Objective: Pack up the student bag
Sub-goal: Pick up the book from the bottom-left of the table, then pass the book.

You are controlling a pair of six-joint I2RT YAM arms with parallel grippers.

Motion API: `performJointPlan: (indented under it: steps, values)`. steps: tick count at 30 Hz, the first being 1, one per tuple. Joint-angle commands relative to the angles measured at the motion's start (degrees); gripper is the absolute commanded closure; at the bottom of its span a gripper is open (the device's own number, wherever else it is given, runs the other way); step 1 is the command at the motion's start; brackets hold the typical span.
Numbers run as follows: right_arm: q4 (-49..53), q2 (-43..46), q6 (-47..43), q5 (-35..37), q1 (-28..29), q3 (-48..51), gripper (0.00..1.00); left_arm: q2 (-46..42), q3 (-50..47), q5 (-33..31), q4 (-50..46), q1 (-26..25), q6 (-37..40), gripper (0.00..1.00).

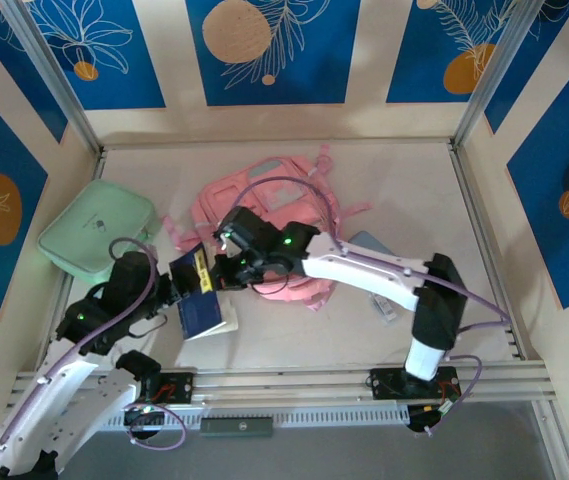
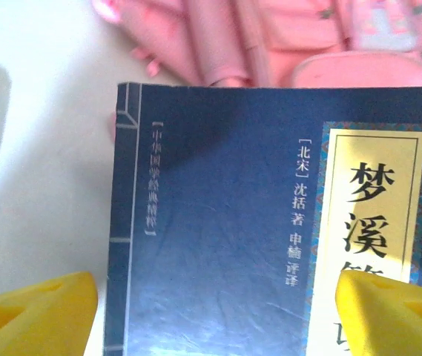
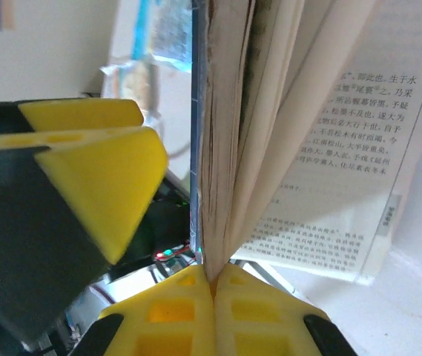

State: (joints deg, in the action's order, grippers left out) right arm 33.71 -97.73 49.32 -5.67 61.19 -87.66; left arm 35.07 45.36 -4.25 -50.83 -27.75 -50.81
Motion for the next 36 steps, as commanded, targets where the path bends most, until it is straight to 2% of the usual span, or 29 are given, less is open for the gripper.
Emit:
performJointPlan:
  steps: [1,5,8,13,17,26,31,36]
  values:
    - [0.2,6.0,-1.8,-2.6,-3.3,2.8,1.00,0.8,5.7,2.6,-3.0,0.5,4.9,0.15]
    - [1.1,12.5,-4.5,-6.1,-8.0,5.7,1.00,2.2,10.0,7.8,0.5,0.5,8.1,0.15]
    - [-1.3,17.1,-5.7,-14.6,-13.9,9.1,1.00,3.1,11.0,11.0,4.6,0.5,8.5,0.16]
    - [-2.4,22.6,-8.6,-22.6,-22.3,12.5,1.00,5.3,7.1,21.3,19.3,0.5,4.8,0.20]
    - [-7.0,24.6,-6.7,-33.0,-29.7,15.8,1.00,10.2,5.5,27.5,28.9,0.2,2.2,0.23]
    - [-9.0,24.5,-6.6,-43.4,-37.5,15.6,1.00,22.1,5.6,32.5,45.1,-3.2,-1.2,0.25]
    - [-12.2,24.3,-4.8,-45.9,-38.8,16.7,1.00,25.3,7.5,31.7,47.4,-4.9,-1.3,0.34]
    - [-11.9,23.5,-5.4,-44.3,-39.4,18.1,1.00,25.9,7.6,31.2,50.3,-6.6,-2.7,0.47]
